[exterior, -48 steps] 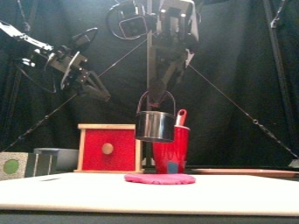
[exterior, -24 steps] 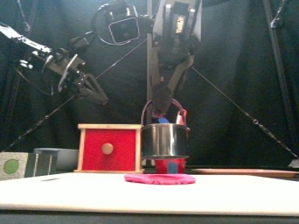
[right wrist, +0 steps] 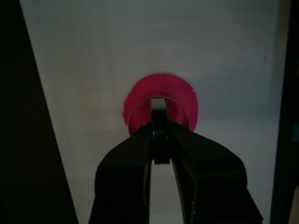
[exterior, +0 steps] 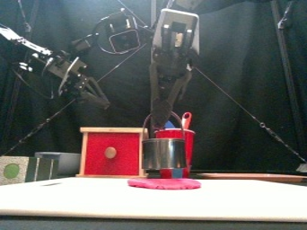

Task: Get the cutter from the drawer then cut the dough then place the extra dough in the bowl
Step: Cut the dough

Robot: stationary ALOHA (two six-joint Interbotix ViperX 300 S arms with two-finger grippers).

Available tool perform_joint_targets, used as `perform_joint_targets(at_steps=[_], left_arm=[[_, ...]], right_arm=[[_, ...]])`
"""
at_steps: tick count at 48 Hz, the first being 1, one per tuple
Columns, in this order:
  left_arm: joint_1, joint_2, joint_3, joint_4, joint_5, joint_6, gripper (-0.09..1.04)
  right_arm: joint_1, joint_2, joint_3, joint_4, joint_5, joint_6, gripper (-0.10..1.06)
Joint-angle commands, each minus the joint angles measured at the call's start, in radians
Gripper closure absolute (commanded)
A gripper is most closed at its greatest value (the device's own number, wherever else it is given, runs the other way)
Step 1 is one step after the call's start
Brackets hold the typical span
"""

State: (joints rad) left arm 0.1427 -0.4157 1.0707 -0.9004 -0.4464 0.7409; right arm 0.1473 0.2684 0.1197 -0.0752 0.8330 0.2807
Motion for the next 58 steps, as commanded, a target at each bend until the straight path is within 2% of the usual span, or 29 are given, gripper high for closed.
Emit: perform_joint_targets(at_steps=[1, 31, 49, 58], left_arm=[[0.002, -0.005, -0.014, -0.002, -0.008, 0.000, 0.40], [0.000, -0.005, -0.011, -0.014, -0.008, 0.000, 0.40], [-0.006, -0.005, -0.018, -0.020, -0.008, 0.000, 0.40], [-0.008, -0.006, -0.023, -0.026, -0.008, 0.000, 0.40]], right_arm=[[-0.005, -0.017, -0.018, -0.002, -0.003, -0.002, 0.43], [-0.011, -0.008, 0.002, -0.015, -0.012, 0.003, 0.41], [-0.012, -0.066, 0.012, -0.018, -0.032, 0.002, 0.20], [-0.015, -0.107, 0.021, -0.020, -0.048, 0.003, 0.19]])
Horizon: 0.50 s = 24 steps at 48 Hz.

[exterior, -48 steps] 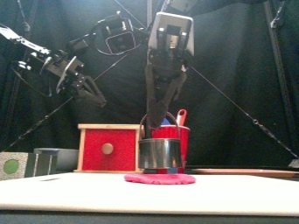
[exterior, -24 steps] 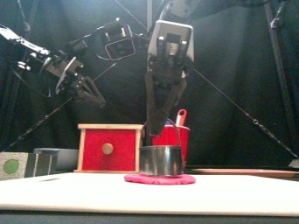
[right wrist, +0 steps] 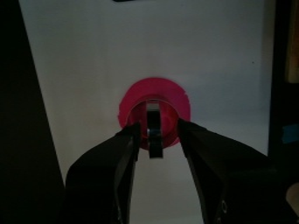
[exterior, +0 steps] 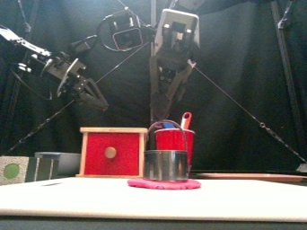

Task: Get the cutter from the drawer then cut the dough then place the extra dough in the bowl
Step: Cut the dough

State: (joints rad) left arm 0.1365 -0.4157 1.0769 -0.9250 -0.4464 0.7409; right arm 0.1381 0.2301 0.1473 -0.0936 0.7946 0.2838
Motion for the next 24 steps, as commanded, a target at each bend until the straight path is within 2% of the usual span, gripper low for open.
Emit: perform_joint_targets(at_steps=[1, 6, 12, 19, 24], left_arm=[[-0.003, -0.005, -0.031, -0.002, -0.006, 0.000, 0.40], [-0.020, -0.008, -0.041, 0.000, -0.006, 0.002, 0.40], [-0.044, -0.020, -0.048, 0.008, -0.008, 0.002, 0.40], [-0.064, -0.040, -0.046, 0.015, -0.032, 0.003, 0.40], [-0.081, -0.049, -0.044, 0.031, -0.057, 0.003, 0.40]], right_arm=[[-0.008, -0.077, -0.003, -0.002, -0.012, 0.000, 0.19], [-0.009, -0.137, 0.043, -0.005, -0.054, 0.000, 0.19], [-0.008, -0.227, 0.152, -0.040, -0.193, -0.005, 0.19], [-0.009, -0.374, 0.333, -0.126, -0.509, 0.003, 0.19], [-0.020, -0.472, 0.482, -0.219, -0.723, 0.006, 0.19]])
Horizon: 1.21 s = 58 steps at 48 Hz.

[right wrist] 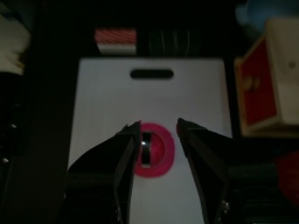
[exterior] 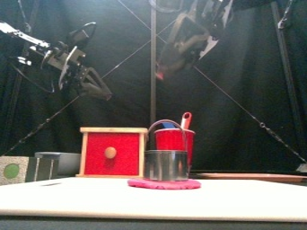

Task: Get the cutter from the drawer then cut the dough then place the extra dough in the bowl
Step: Cut the dough

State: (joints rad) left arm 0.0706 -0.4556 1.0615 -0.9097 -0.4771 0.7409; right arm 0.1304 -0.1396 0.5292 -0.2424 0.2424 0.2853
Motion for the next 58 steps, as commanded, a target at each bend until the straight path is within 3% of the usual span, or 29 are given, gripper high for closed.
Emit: perform_joint_targets(at_steps=[1, 6, 13, 19, 30, 39, 47, 54, 58], left_arm=[[-0.020, -0.009, -0.029, 0.020, -0.029, 0.003, 0.40], [-0.035, -0.009, -0.028, 0.041, -0.041, 0.002, 0.40], [-0.064, -0.009, -0.037, 0.049, -0.044, 0.003, 0.40], [-0.100, -0.006, -0.052, 0.057, -0.044, 0.002, 0.39], [-0.193, 0.041, -0.074, 0.060, -0.107, 0.002, 0.40], [-0.331, 0.169, -0.058, 0.166, -0.322, -0.080, 0.40], [-0.383, 0.336, -0.058, 0.273, -0.483, -0.302, 0.40], [-0.387, 0.472, -0.081, 0.399, -0.566, -0.483, 0.40], [-0.387, 0.518, -0.100, 0.440, -0.575, -0.518, 0.40]], right_arm=[[-0.018, -0.120, 0.126, -0.086, -0.204, 0.006, 0.19], [-0.061, -0.193, 0.247, -0.143, -0.356, 0.006, 0.19], [-0.126, -0.261, 0.377, -0.176, -0.483, 0.000, 0.19], [-0.132, -0.282, 0.420, -0.175, -0.546, -0.002, 0.19], [-0.143, -0.261, 0.520, -0.166, -0.805, 0.000, 0.19], [-0.140, -0.192, 0.569, -0.072, -0.950, -0.006, 0.19], [-0.126, -0.097, 0.549, -0.018, -0.965, -0.012, 0.19], [-0.107, -0.008, 0.529, 0.040, -1.017, -0.069, 0.19], [-0.091, 0.032, 0.528, 0.104, -1.071, -0.114, 0.19]])
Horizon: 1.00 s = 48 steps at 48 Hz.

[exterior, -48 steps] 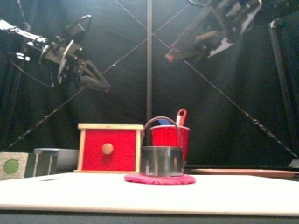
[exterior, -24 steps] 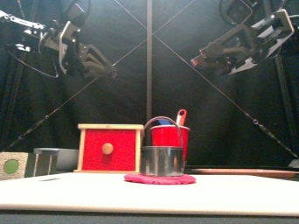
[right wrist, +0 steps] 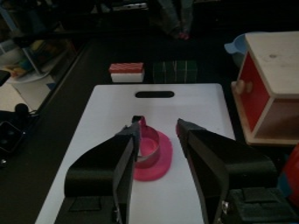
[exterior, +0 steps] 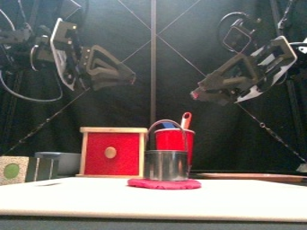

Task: Get the cutter from the drawer then cut the dough then place the extra dough in the bowl
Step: Cut the dough

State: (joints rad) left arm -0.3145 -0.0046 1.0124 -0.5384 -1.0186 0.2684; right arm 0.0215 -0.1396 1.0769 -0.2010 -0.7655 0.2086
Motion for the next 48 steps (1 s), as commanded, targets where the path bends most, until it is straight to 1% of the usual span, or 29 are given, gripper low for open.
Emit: perform_joint_targets(at_steps=[1, 3, 7, 8, 15, 17, 22, 25, 27, 31, 35, 42, 48], left_arm=[[-0.002, 0.083, -0.057, 0.078, -0.034, -0.051, 0.40], [-0.005, 0.098, -0.063, 0.083, -0.034, -0.051, 0.40], [-0.011, 0.112, -0.064, 0.083, -0.034, -0.052, 0.40], [-0.015, 0.112, -0.061, 0.083, -0.034, -0.052, 0.40], [-0.048, 0.112, -0.043, 0.075, -0.034, -0.055, 0.40], [-0.057, 0.117, -0.040, 0.072, -0.034, -0.055, 0.40], [-0.074, 0.140, -0.044, 0.066, -0.034, -0.055, 0.40], [-0.074, 0.160, -0.048, 0.063, -0.034, -0.055, 0.39], [-0.074, 0.173, -0.054, 0.058, -0.034, -0.055, 0.39], [-0.074, 0.196, -0.074, 0.054, -0.034, -0.052, 0.37], [-0.074, 0.215, -0.091, 0.055, -0.032, -0.049, 0.36], [-0.072, 0.227, -0.095, 0.055, -0.034, -0.049, 0.32], [-0.072, 0.221, -0.095, 0.055, -0.032, -0.049, 0.25]], right_arm=[[0.026, 0.044, -0.017, 0.089, -0.084, -0.054, 0.19], [0.037, 0.061, -0.015, 0.121, -0.114, -0.078, 0.19], [0.072, 0.095, -0.012, 0.187, -0.163, -0.121, 0.19], [0.089, 0.104, -0.012, 0.215, -0.173, -0.137, 0.19], [0.176, 0.152, -0.018, 0.353, -0.209, -0.216, 0.19], [0.207, 0.170, -0.025, 0.411, -0.224, -0.249, 0.19], [0.272, 0.210, -0.035, 0.525, -0.287, -0.319, 0.19], [0.310, 0.241, -0.041, 0.594, -0.336, -0.351, 0.19], [0.327, 0.256, -0.044, 0.629, -0.354, -0.360, 0.19], [0.357, 0.285, -0.055, 0.666, -0.368, -0.360, 0.19], [0.374, 0.298, -0.072, 0.675, -0.368, -0.357, 0.19], [0.379, 0.290, -0.092, 0.678, -0.357, -0.354, 0.19], [0.379, 0.278, -0.112, 0.703, -0.316, -0.353, 0.19]])
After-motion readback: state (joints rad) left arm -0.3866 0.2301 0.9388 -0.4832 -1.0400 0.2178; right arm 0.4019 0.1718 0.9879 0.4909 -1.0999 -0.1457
